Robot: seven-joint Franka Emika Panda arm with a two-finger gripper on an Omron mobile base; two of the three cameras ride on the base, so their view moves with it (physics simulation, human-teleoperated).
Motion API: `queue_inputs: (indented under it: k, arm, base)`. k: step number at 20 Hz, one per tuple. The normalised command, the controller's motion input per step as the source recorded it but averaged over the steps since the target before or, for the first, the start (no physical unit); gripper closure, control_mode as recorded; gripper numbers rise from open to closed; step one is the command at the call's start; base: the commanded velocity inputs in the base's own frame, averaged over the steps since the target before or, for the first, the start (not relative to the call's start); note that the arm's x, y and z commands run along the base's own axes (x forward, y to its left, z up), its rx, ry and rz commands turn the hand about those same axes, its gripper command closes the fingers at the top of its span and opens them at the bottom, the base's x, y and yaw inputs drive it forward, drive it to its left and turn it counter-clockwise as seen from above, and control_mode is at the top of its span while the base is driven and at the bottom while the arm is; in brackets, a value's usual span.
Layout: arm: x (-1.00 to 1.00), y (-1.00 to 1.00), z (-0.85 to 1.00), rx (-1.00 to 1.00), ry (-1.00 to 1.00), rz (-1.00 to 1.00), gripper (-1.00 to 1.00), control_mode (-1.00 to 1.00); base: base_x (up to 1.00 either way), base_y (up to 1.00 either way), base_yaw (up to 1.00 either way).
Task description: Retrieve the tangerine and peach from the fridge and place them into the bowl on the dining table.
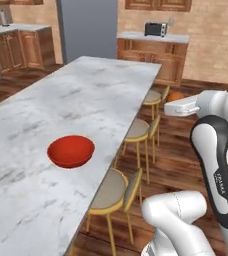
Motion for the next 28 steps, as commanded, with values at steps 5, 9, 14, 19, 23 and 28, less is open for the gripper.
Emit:
queue_inputs:
  k: [5,9,14,19,23,28]
  arm:
    - [0.00,0.00,0.00,0.00,0.00,0.00,1.00,1.00]
    - [0.00,0.00,0.00,0.00,0.00,0.00,1.00,1.00]
    - [0.00,0.00,0.00,0.00,0.00,0.00,1.00,1.00]
    - [0.00,0.00,0.00,0.00,0.00,0.00,1.00,1.00]
    - [0.00,0.00,0.00,0.00,0.00,0.00,1.00,1.00]
    - [0.00,0.00,0.00,0.00,0.00,0.00,1.00,1.00]
  base:
    - [0.88,-0.16,0.66]
    - [0.92,-0.20,0.66]
    - [0.97,-0.34,0.60]
    - [1.00,-0.35,0.55]
    - [0.97,-0.17,0.47]
    - [0.98,0.00,0.38]
